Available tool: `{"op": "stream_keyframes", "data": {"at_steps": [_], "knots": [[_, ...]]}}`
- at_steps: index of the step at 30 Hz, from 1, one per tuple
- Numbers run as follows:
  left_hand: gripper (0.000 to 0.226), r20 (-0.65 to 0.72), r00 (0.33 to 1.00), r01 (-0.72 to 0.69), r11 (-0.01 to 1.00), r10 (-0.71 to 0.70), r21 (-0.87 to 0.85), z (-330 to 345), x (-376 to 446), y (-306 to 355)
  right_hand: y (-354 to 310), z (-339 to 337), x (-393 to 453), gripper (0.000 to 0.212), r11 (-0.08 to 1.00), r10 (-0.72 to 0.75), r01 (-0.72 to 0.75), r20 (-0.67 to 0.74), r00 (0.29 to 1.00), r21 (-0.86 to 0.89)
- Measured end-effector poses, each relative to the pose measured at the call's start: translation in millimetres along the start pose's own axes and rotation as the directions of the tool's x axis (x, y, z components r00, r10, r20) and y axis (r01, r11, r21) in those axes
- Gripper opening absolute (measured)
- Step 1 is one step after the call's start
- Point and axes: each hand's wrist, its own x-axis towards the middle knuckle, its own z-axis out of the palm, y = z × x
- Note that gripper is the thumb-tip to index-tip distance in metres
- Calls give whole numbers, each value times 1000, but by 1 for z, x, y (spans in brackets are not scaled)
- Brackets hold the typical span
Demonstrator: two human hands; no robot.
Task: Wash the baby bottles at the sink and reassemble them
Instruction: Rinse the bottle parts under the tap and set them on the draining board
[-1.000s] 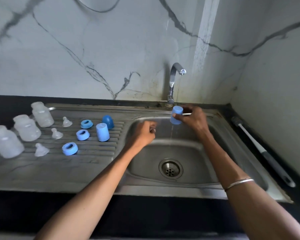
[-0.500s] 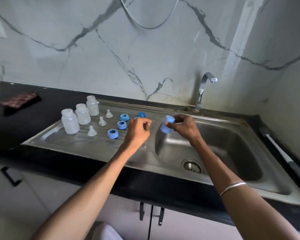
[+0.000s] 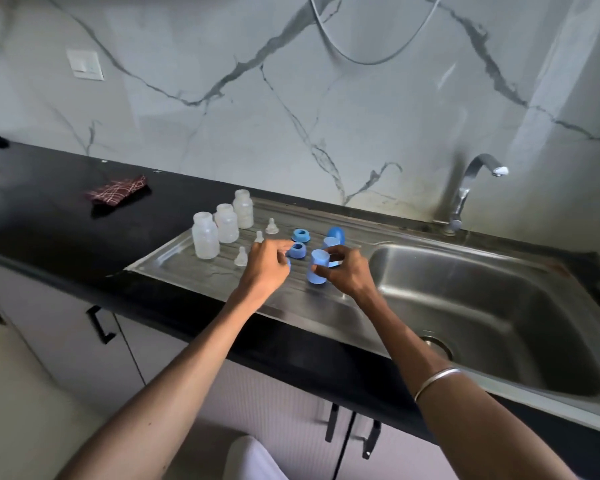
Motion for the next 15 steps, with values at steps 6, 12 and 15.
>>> {"op": "stream_keyframes", "data": {"at_steps": [6, 12, 15], "knots": [[41, -7, 1000, -12, 1000, 12, -2, -2, 1, -3, 9, 11, 4, 50, 1000, 11, -11, -28, 1000, 10], [45, 6, 1000, -27, 1000, 27, 4, 5, 6, -6, 13, 12, 7, 52, 1000, 6, -6, 6, 1000, 20], [37, -2, 999, -36, 999, 36, -4, 10, 9, -3, 14, 11, 6, 55, 1000, 6, -7, 33, 999, 15]]}}
